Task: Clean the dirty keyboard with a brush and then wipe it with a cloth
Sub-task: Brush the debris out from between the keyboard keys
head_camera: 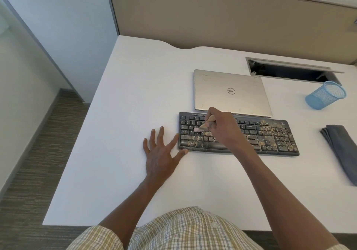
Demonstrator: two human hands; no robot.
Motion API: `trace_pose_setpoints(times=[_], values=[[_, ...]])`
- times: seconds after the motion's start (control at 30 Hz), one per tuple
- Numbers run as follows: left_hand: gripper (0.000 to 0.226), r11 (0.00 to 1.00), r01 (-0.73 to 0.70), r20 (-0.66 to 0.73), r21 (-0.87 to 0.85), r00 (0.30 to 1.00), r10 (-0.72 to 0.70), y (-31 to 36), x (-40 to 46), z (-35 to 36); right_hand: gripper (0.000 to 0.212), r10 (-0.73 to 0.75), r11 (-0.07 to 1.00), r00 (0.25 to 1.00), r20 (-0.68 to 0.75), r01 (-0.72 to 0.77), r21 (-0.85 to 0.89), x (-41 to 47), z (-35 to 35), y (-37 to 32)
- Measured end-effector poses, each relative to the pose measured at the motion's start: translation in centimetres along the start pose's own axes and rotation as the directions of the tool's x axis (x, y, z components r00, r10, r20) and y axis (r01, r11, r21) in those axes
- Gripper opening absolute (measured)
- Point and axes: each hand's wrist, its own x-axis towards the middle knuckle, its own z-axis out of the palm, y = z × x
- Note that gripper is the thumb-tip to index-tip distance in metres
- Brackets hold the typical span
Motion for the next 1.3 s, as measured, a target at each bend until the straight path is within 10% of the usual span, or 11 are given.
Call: trace_pose_setpoints(times=[0.3, 0.57, 1.13, 1.3], values=[[0.069, 1.000, -0.002, -0.006, -0.006, 1.000, 0.002, 0.0, 0.0, 0.0, 0.010, 0.255, 0.966, 0.921, -0.295, -0.226, 0.129, 0.8, -1.0, -0.3], [0.070, 1.000, 0.004, -0.004, -0.014, 1.000, -0.005, 0.0, 0.0, 0.0, 0.009, 0.318, 0.946, 0.922, -0.218, -0.295, 0.133, -0.1, 0.3, 0.0], [0.069, 1.000, 0.006, -0.006, -0.029, 1.000, -0.006, 0.1, -0.1, -0.3, 0.007, 0.215, 0.975, 0.972, -0.089, -0.208, 0.083, -0.3, -0.6, 0.5], [0.069, 1.000, 0.002, -0.008, -0.026, 1.000, -0.003, 0.1, -0.1, -0.3, 0.016, -0.028, 0.990, 0.999, -0.021, 0.031, 0.135, 0.0, -0.9, -0.9]])
